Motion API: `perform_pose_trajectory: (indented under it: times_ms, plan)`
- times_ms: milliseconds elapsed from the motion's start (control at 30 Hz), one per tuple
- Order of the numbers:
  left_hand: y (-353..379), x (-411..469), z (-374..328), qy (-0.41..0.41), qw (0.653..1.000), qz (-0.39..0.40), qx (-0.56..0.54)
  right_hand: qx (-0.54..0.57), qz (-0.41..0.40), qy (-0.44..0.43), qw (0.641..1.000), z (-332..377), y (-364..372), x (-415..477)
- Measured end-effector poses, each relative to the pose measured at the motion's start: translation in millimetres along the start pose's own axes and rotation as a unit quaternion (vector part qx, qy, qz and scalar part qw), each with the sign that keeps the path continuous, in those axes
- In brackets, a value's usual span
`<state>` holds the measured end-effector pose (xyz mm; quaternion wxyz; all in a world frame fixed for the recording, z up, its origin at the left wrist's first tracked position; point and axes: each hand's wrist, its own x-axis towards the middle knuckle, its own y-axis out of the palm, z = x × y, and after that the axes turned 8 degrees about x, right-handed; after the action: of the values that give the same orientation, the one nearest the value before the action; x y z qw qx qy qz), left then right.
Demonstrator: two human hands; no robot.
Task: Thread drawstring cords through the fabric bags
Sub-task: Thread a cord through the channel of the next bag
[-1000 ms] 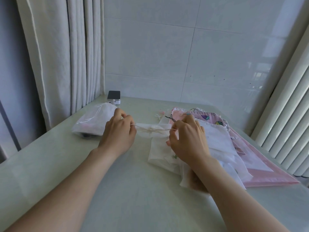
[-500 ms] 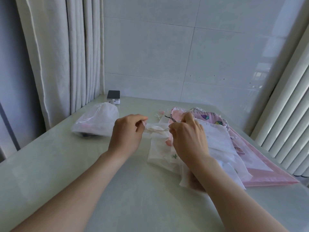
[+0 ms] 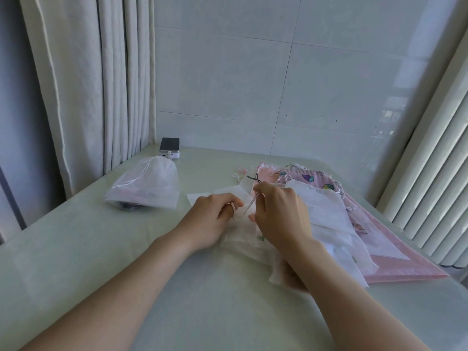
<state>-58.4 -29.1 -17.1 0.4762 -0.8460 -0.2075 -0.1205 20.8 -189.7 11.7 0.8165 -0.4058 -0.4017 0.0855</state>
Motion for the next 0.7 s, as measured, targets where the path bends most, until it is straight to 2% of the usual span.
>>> perform_pose_trajectory:
  times_ms: [100,200,367,500,600,700]
  plan:
    - [1.0,2.3,1.0,-0.02,1.0,0.01,0.003,0.103,-0.03,-0.082,0.991,-1.3,7.8,1.3]
    - [-0.9,2.6,1.4,-0.042,0.999,-0.005,-0.022,0.169,0.004,-0.117,0.979,1.8,13.4,0.3]
    - [-1.7,3.4,2.1,-0.079,0.995,-0.044,-0.047,0.14,0.12,-0.077,0.98,2.1,20.5,0.0]
    - [-3.1,4.7,-2.4,-0.079,0.992,-0.072,-0.069,0.071,0.176,-0.067,0.98,5.3,20.6,0.9]
    - [-6.7,8.4,-2.9,-0.103,0.983,-0.098,-0.117,0.057,0.173,-0.053,0.982,6.4,21.2,2.3]
    - [-9.6,8.5,-6.1,-0.119,0.967,-0.109,-0.198,0.122,0.142,-0.021,0.982,5.3,20.4,2.8]
